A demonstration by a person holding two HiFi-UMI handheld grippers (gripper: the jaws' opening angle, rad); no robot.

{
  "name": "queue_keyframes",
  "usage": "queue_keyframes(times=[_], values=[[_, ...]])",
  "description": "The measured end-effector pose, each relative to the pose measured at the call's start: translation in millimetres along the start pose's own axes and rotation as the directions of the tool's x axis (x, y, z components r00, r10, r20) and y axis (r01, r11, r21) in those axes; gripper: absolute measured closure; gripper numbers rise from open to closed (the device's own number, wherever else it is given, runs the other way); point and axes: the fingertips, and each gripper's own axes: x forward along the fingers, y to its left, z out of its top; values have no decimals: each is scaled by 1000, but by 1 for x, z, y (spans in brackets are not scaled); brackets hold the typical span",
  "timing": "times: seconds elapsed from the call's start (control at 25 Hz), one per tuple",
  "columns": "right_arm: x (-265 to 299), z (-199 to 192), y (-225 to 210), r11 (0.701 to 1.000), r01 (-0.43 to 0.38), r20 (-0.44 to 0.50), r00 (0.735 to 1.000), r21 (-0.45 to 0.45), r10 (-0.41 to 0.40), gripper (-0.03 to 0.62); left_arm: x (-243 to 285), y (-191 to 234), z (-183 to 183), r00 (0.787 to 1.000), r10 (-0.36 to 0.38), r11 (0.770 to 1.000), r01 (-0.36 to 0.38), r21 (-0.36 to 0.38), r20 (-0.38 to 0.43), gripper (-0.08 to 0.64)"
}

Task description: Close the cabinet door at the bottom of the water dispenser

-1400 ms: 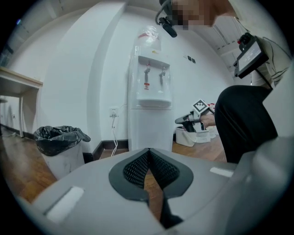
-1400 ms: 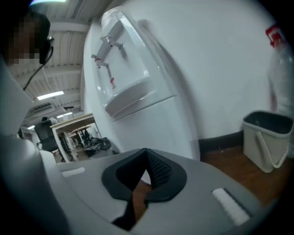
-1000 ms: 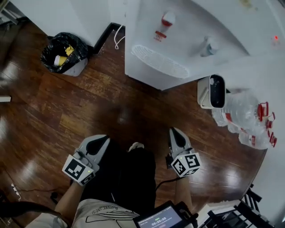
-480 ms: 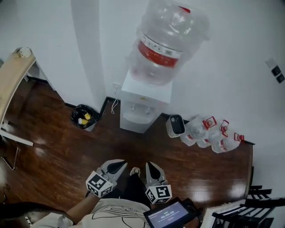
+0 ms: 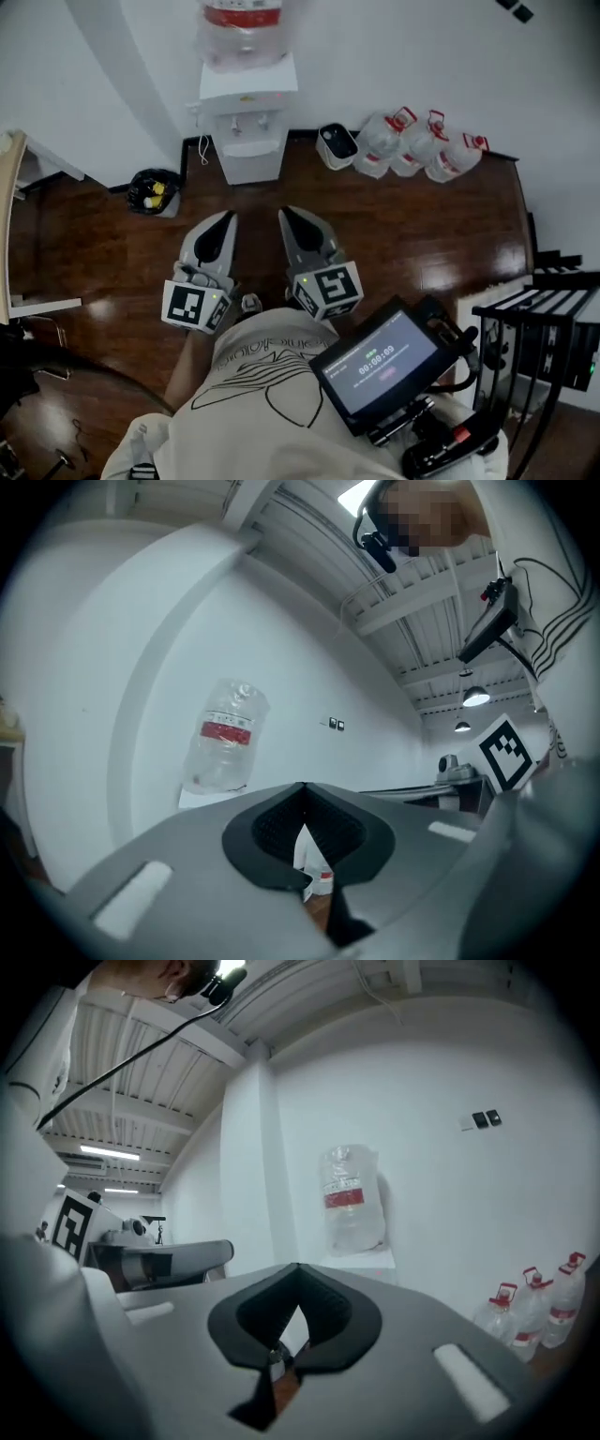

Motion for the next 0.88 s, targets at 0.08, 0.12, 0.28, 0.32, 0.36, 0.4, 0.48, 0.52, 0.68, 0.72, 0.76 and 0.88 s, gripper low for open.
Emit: queue_keyframes(times=[0.08,0.12,0.28,0.32,0.36,0.4,0.48,0.52,0.68,0.72,0.76,0.88], values=[[-18,11,-2,999,11,26,1000,-31,-10,591,-6,-13,1,1000,-6,1000,6,20,-1,541],[-26,12,-4,999,20,29,999,-30,-19,591,-9,-19,-2,1000,-8,1000,8,20,-13,541],[-48,-1,-3,1000,17,-4,1000,15,-17,591,-16,-40,-13,996,7,999,-3,38,-86,546],[-51,-3,1,1000,4,-6,1000,11,-4,591,-17,-45,-12,996,11,998,-5,61,-94,549],[-53,-4,5,1000,-10,-5,1000,3,10,591,-19,-48,-11,995,13,997,-5,81,-97,549],[-53,-5,10,1000,-24,-5,1000,-5,24,591,-21,-50,-10,995,16,995,-6,95,-98,551],[-53,-7,18,999,-43,-13,999,-9,43,591,-25,-54,-11,995,20,993,-9,116,-95,555],[-52,-8,22,998,-54,-17,998,-9,54,591,-27,-56,-11,995,22,992,-9,128,-93,555],[-50,-7,40,993,-111,-20,994,-37,110,591,-30,-62,-7,995,18,992,-6,128,-94,554],[-49,-8,43,991,-123,-22,992,-42,122,591,-30,-63,-8,995,17,992,-5,126,-95,554],[-48,-9,45,990,-134,-24,991,-47,133,591,-30,-64,-8,995,16,992,-4,126,-99,554],[-48,-11,49,986,-158,-24,987,-57,157,591,-28,-66,-11,994,11,992,2,126,-105,554]])
